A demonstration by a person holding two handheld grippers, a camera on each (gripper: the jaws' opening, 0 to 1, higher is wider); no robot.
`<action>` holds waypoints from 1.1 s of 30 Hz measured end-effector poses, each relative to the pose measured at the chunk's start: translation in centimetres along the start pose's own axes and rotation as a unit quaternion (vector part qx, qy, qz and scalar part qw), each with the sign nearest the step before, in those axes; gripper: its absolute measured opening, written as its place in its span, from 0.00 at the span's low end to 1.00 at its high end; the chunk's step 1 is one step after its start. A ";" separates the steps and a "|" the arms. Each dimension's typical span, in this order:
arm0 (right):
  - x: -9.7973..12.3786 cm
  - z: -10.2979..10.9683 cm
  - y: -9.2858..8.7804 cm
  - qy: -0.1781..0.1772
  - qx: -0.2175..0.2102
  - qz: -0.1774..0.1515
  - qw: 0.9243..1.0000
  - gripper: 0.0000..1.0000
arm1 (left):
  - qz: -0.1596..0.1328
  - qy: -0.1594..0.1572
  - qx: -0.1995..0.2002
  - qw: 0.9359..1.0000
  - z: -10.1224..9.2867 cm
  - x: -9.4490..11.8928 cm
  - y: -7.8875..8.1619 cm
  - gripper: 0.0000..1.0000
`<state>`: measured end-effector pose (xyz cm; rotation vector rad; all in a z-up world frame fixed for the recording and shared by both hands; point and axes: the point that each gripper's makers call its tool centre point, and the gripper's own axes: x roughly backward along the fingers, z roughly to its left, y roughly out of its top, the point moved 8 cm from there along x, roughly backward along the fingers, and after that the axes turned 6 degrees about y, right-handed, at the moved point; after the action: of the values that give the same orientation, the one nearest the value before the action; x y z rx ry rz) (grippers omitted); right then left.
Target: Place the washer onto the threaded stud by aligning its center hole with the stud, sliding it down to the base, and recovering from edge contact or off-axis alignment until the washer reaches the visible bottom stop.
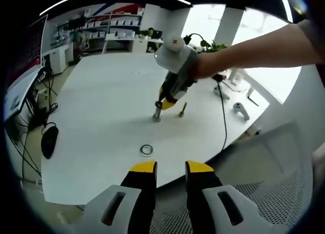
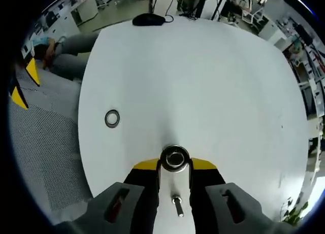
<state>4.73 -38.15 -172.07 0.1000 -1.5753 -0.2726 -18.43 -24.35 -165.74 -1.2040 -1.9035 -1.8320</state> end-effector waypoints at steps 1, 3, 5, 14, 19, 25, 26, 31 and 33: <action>-0.3 0.0 0.0 0.002 0.000 0.005 1.000 0.22 | 0.000 0.000 0.000 1.000 0.0 0.0 0.0 0.20; -0.9 0.0 0.0 0.003 0.001 0.009 1.000 0.22 | 0.000 0.001 0.001 1.000 0.0 0.0 0.0 0.20; -1.5 0.2 0.0 0.008 -0.002 0.013 1.000 0.22 | 0.001 0.002 0.001 1.000 0.0 0.0 0.0 0.20; -3.9 -0.2 -0.2 0.014 -0.005 0.041 0.999 0.23 | 0.003 0.002 0.000 1.000 0.1 -0.1 0.0 0.20; -4.8 0.2 -0.6 0.016 -0.015 0.052 0.998 0.24 | 0.006 0.003 -0.001 1.000 0.1 -0.1 -0.1 0.20; -5.4 -0.1 -1.7 0.026 -0.006 0.091 0.996 0.16 | 0.006 0.005 0.003 1.000 0.1 0.0 -0.1 0.20; -5.5 -0.2 -1.8 0.024 -0.017 0.087 0.996 0.14 | 0.006 0.005 0.003 1.000 0.1 0.0 -0.1 0.20; -4.9 -0.4 -2.0 0.012 -0.049 0.062 0.997 0.17 | 0.007 0.006 0.005 1.000 0.2 0.0 -0.2 0.20; -4.8 -0.3 -2.2 0.010 -0.043 0.068 0.997 0.17 | 0.007 0.007 0.004 1.000 0.2 0.0 -0.2 0.20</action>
<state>4.94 -39.23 -177.24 -0.0702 -1.5404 -0.2320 -18.50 -24.17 -165.86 -1.1962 -1.8888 -1.8184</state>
